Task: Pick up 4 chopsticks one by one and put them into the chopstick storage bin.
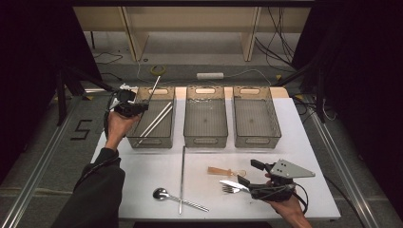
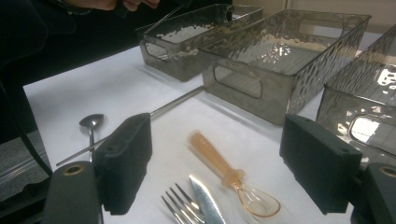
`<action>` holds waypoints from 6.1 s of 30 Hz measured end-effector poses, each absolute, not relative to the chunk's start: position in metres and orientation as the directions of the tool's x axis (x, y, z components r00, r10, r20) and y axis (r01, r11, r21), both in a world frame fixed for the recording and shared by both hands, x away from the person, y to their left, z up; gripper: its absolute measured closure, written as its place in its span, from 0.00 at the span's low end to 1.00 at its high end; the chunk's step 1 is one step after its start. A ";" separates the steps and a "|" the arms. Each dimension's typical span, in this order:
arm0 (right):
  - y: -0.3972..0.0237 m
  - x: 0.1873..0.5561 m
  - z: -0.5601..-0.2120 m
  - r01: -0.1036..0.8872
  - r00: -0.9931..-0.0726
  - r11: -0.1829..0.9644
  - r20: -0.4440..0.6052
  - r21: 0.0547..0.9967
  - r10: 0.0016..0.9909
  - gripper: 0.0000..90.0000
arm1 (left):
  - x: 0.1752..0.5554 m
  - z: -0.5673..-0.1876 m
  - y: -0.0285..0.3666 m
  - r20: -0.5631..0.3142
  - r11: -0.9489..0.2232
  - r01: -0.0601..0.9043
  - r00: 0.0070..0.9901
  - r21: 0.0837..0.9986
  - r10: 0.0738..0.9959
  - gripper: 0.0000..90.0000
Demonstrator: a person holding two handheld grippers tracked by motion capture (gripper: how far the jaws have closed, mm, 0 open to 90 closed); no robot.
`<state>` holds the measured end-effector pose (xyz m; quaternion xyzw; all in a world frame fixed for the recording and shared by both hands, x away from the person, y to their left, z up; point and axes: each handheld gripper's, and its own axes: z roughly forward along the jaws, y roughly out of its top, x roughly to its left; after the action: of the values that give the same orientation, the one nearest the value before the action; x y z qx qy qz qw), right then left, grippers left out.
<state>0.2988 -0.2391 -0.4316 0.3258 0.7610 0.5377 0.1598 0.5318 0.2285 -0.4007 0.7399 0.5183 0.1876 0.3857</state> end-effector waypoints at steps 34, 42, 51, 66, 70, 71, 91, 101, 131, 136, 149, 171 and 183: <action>-0.238 0.299 -0.433 0.326 -0.738 0.211 0.108 0.921 0.666 0.29 | 0.521 -0.413 0.226 -0.213 -0.118 0.715 0.356 0.689 0.910 0.65; -0.239 0.299 -0.432 0.326 -0.736 0.212 0.106 0.921 0.669 0.29 | 0.493 -0.402 0.228 -0.263 -0.090 0.740 0.346 0.667 0.901 0.53; -0.238 0.297 -0.431 0.317 -0.738 0.216 0.098 0.923 0.667 0.29 | 0.449 -0.395 0.220 -0.286 -0.094 0.756 0.356 0.648 0.890 0.47; -0.238 0.297 -0.431 0.318 -0.736 0.221 0.093 0.922 0.670 0.29 | 0.382 -0.405 0.178 -0.231 -0.190 0.739 0.427 0.646 0.875 0.40; -0.238 0.297 -0.430 0.315 -0.738 0.221 0.092 0.923 0.669 0.29 | 0.371 -0.406 0.170 -0.226 -0.192 0.727 0.436 0.659 0.871 0.40; -0.238 0.297 -0.430 0.316 -0.737 0.221 0.092 0.923 0.670 0.29 | 0.368 -0.406 0.168 -0.223 -0.194 0.725 0.437 0.661 0.872 0.40; -0.238 0.297 -0.430 0.316 -0.735 0.219 0.092 0.923 0.672 0.29 | 0.343 -0.434 0.141 -0.236 -0.252 0.751 0.476 0.611 0.847 0.43; -0.238 0.297 -0.430 0.316 -0.735 0.222 0.090 0.922 0.672 0.29 | 0.337 -0.447 0.121 -0.232 -0.309 0.755 0.516 0.579 0.825 0.46; -0.238 0.297 -0.431 0.319 -0.737 0.225 0.091 0.920 0.670 0.29 | 0.339 -0.466 0.101 -0.245 -0.431 0.767 0.586 0.476 0.772 0.65; -0.237 0.297 -0.431 0.318 -0.737 0.225 0.090 0.921 0.670 0.29 | 0.341 -0.470 0.101 -0.245 -0.447 0.772 0.590 0.452 0.770 0.66; -0.237 0.297 -0.431 0.318 -0.737 0.226 0.090 0.921 0.670 0.29 | 0.341 -0.470 0.101 -0.232 -0.459 0.770 0.593 0.444 0.771 0.73; -0.237 0.297 -0.430 0.313 -0.731 0.225 0.083 0.922 0.678 0.29 | 0.343 -0.468 0.114 -0.258 -0.440 0.806 0.558 0.397 0.789 0.80; -0.237 0.297 -0.431 0.314 -0.731 0.227 0.083 0.922 0.677 0.29 | 0.344 -0.466 0.121 -0.248 -0.425 0.818 0.537 0.387 0.807 0.83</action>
<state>0.2970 -0.2371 -0.4305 0.3242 0.7643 0.5306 0.1711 0.3443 0.1208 -0.4664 0.8441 0.4812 -0.0123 0.2363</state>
